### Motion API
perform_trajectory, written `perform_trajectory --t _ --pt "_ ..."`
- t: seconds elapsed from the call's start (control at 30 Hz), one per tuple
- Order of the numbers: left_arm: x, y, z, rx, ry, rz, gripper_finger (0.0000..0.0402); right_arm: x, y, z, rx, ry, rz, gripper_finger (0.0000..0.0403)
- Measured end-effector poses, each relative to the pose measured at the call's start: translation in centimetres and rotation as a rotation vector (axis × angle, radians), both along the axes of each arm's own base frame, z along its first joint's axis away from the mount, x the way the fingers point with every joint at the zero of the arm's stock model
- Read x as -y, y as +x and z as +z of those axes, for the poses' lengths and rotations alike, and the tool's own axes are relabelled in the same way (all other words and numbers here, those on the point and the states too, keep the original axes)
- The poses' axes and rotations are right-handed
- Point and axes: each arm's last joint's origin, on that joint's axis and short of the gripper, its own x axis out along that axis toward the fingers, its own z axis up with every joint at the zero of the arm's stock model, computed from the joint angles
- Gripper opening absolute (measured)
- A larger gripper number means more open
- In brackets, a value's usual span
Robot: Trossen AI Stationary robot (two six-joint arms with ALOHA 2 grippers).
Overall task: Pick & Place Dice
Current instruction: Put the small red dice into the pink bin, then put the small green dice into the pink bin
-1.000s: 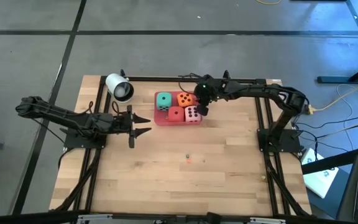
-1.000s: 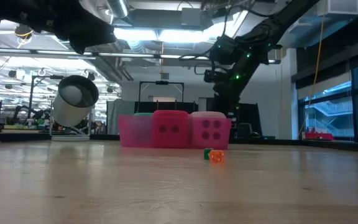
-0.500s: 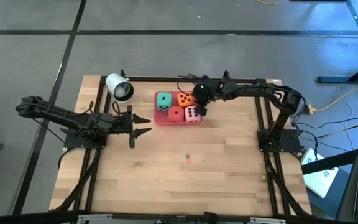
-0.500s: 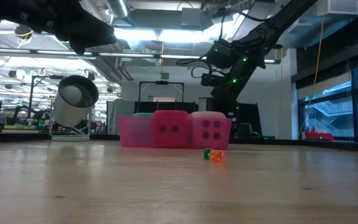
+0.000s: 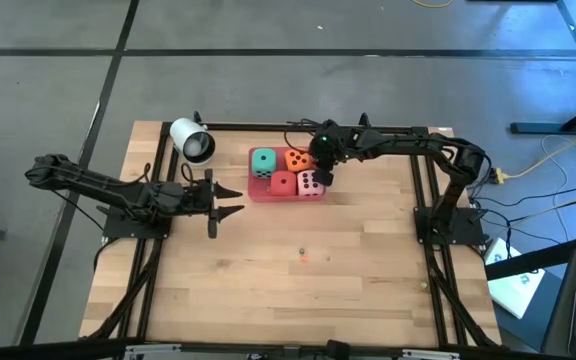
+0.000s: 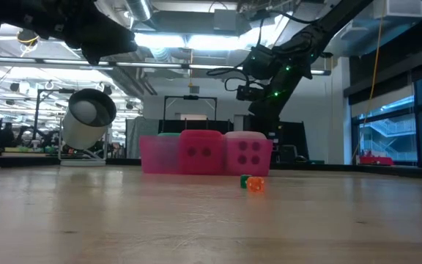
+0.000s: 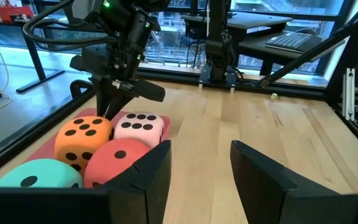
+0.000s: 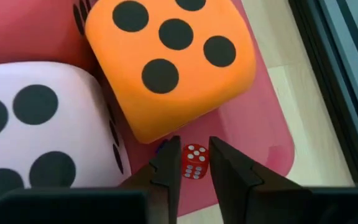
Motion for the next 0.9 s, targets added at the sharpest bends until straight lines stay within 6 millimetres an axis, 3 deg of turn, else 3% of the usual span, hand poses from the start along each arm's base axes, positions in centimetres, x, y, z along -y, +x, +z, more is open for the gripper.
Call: perform_trajectory --t 0.47,0.7,0.9 --pt "0.0 0.0 0.0 0.001 -0.006 0.000 0.0159 0.0 -0.1 0.0 -0.012 -0.003 -0.013 0.0222" --pt "0.0 0.0 0.0 0.000 -0.006 0.001 0.0159 0.2 0.0 0.4 -0.017 -0.032 -0.033 0.0240" --pt "0.0 0.0 0.0 0.000 -0.006 0.002 0.0159 -0.2 0.0 3.0 0.035 -0.069 -0.030 0.0231"
